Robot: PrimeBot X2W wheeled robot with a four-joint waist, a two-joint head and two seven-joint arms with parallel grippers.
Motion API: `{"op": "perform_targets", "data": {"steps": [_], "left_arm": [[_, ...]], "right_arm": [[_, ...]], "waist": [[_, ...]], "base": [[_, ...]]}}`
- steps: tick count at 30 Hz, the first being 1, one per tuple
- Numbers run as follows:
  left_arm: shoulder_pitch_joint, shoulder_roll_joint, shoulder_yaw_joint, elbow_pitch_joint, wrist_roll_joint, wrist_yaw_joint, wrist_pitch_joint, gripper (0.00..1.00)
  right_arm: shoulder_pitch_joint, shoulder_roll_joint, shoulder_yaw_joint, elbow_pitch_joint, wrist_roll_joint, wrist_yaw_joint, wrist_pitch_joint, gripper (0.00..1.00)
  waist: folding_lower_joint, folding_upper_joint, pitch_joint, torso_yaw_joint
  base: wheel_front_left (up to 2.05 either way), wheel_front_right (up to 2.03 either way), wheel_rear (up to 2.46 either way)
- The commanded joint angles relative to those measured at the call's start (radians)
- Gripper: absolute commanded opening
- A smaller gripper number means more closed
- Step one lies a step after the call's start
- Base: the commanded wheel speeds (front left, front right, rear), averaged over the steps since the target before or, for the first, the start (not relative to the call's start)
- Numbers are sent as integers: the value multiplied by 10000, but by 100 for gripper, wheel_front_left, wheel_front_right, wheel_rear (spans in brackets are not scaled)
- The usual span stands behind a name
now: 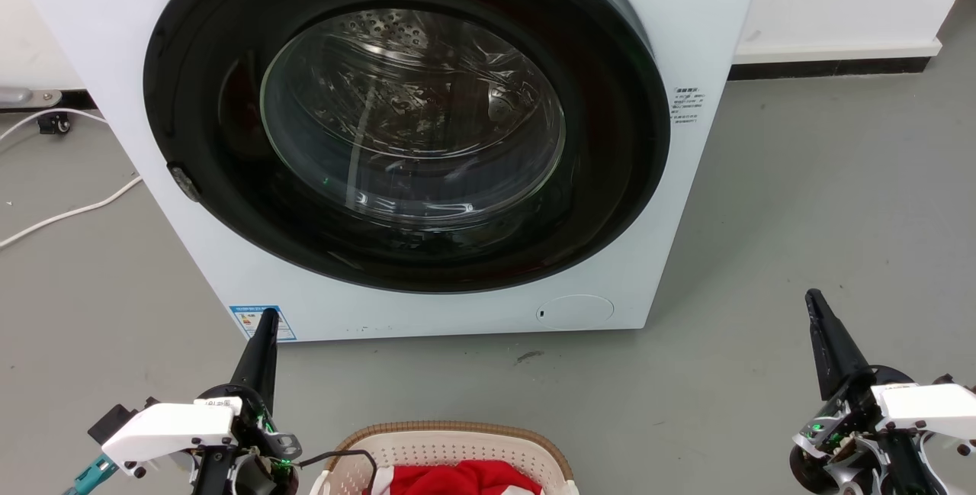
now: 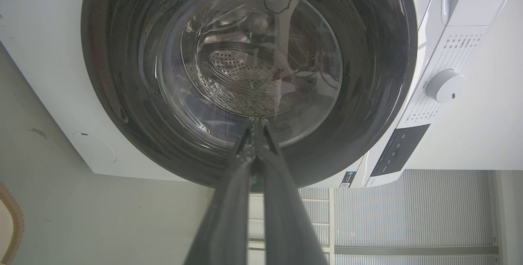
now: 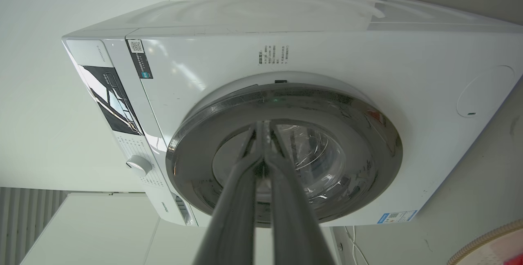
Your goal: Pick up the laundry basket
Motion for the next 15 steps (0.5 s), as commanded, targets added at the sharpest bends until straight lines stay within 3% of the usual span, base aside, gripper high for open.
{"op": "perform_targets", "data": {"steps": [1, 15], "left_arm": [[-86, 28, -1, -2, -20, -38, 22, 0], [-86, 28, -2, -2, -18, -38, 22, 0]], "right_arm": [[-114, 30, -12, 9, -59, -3, 20, 0], [-114, 31, -11, 9, -58, -3, 20, 0]], "waist": [[0, 0, 0, 0], [0, 0, 0, 0]], "base": [[0, 0, 0], [0, 0, 0]]}}
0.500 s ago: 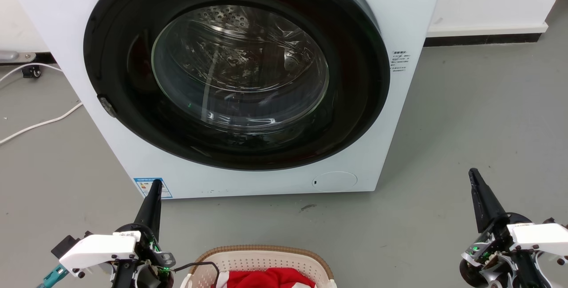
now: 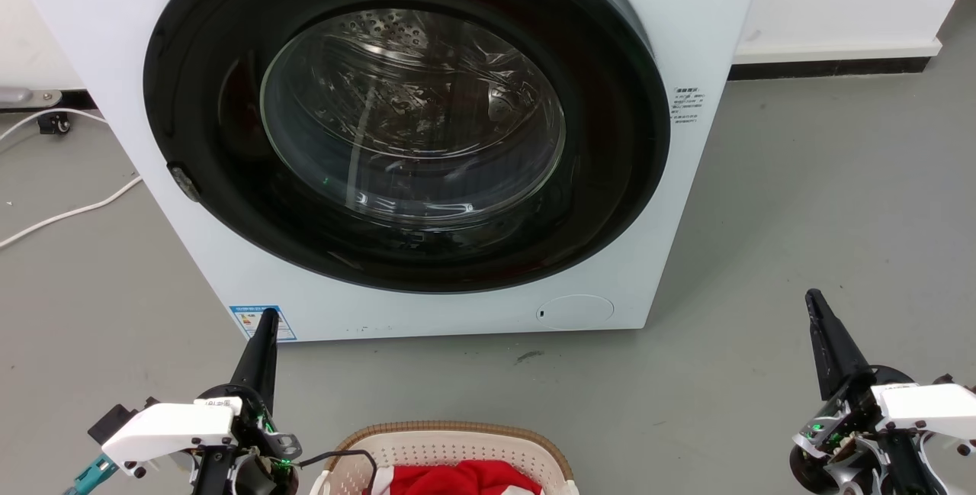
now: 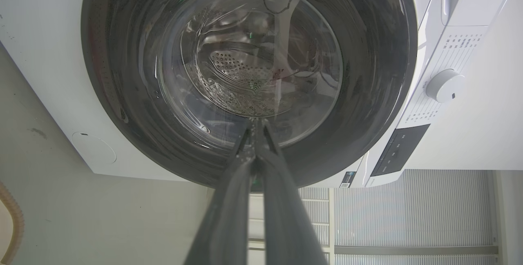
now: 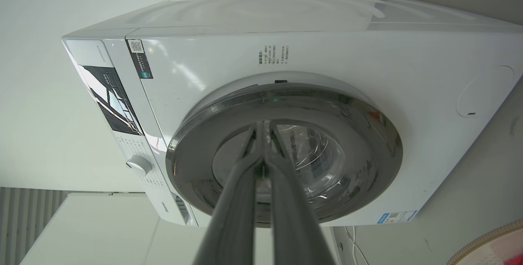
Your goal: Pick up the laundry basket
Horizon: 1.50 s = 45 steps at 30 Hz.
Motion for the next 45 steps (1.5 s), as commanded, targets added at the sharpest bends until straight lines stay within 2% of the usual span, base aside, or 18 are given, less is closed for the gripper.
{"op": "perform_targets", "data": {"steps": [1, 24, 25, 33, 45], "left_arm": [[-86, 28, -2, -2, -20, -38, 22, 0], [-86, 28, -2, -2, -22, -38, 22, 0], [0, 0, 0, 0, 0, 0, 0, 100], [306, -47, -77, 151, 211, 3, -234, 100], [359, -35, 30, -322, 1926, 58, -768, 100]], "right_arm": [[-114, 31, -11, 9, -58, -3, 18, 0], [-114, 31, -4, 9, -52, -3, 14, 0], [0, 0, 0, 0, 0, 0, -2, 100], [329, 22, 27, 205, -260, -2, -221, 100], [476, 20, 78, -400, -2424, -2, -757, 100]], "waist": [[0, 0, 0, 0], [0, 0, 0, 0], [0, 0, 0, 0], [0, 0, 6, 2], [0, 0, 30, 9]], "base": [[0, 0, 0], [0, 0, 0], [0, 0, 0], [0, 0, 0], [0, 0, 0]]}}
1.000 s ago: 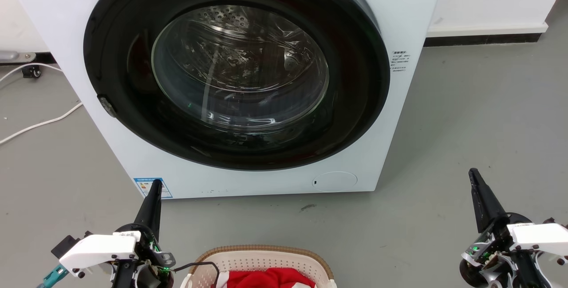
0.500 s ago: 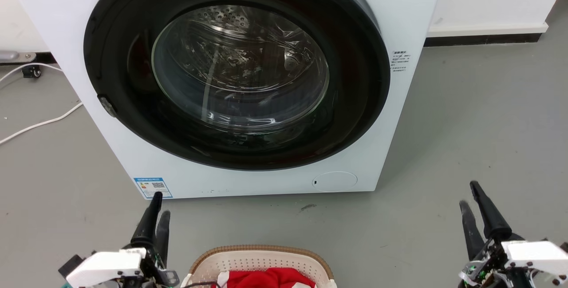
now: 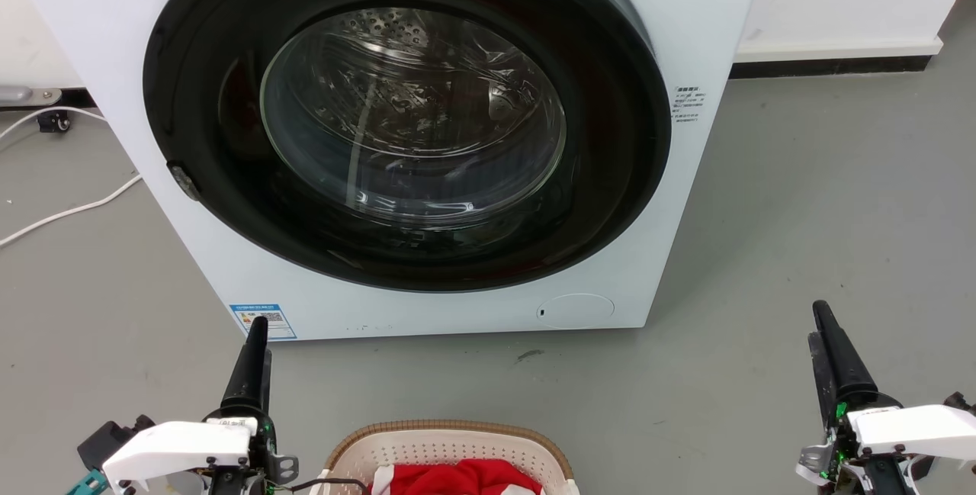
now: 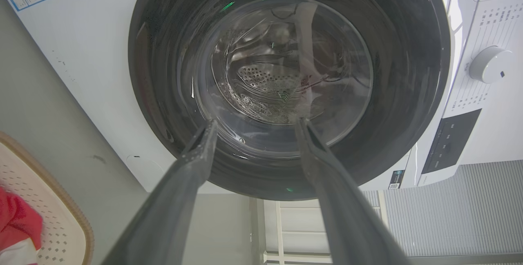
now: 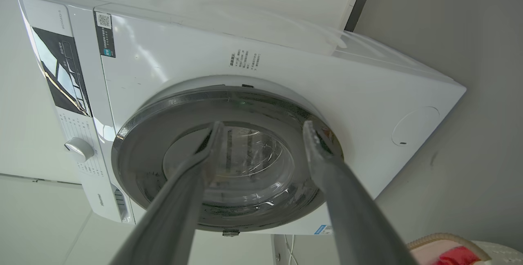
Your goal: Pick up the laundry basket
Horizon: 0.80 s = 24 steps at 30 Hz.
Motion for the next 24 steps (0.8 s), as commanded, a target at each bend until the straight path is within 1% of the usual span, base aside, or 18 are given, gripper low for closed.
{"op": "perform_targets", "data": {"steps": [1, 17, 24], "left_arm": [[-100, 45, 29, -275, 366, 20, -103, 100], [79, 61, -378, -1063, 3532, 504, -764, 100], [189, 67, -488, -1282, 4634, 643, -1018, 100]], "right_arm": [[-62, -32, 39, -295, -436, 0, -101, 100], [216, -36, 577, -1334, -4444, 0, -763, 100], [369, -38, 749, -1570, -5834, 0, -1020, 100]], "waist": [[0, 0, 3, 0], [0, 0, 31, 22], [0, 0, 32, 29]], "base": [[0, 0, 0], [0, 0, 0], [0, 0, 0]]}}
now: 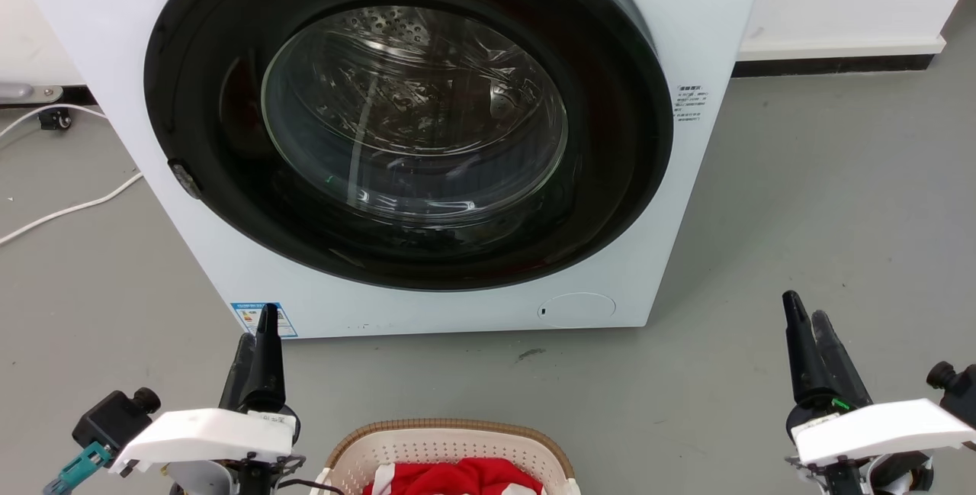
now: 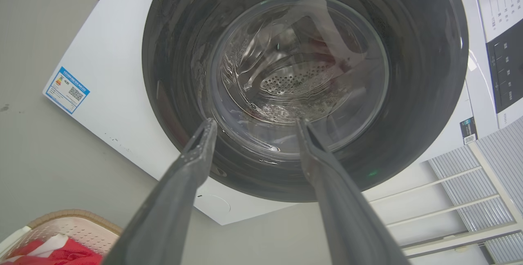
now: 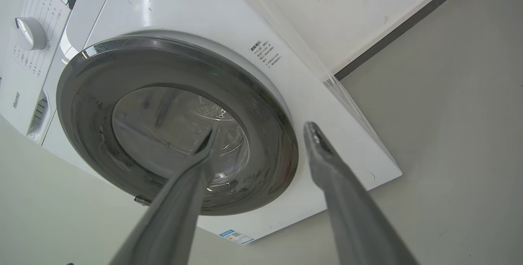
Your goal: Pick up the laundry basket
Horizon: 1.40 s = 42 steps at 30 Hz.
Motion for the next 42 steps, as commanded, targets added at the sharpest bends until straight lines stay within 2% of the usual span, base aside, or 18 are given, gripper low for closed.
{"op": "perform_targets", "data": {"steps": [1, 25, 42], "left_arm": [[-18, 53, -37, -230, 366, 30, -115, 100], [286, 68, -210, -692, 3389, -113, -859, 100], [443, 78, -322, -710, 5119, -15, -1294, 100]], "right_arm": [[-22, -38, 54, -237, -425, 0, -111, 100], [388, -42, 382, -901, -3673, 0, -864, 100], [631, -45, 443, -1092, -5658, 0, -1303, 100]], "waist": [[-1, 0, -2, 2], [-1, 0, 44, 18], [-1, 0, 82, 41]], "base": [[0, 0, 0], [0, 0, 0], [0, 0, 0]]}}
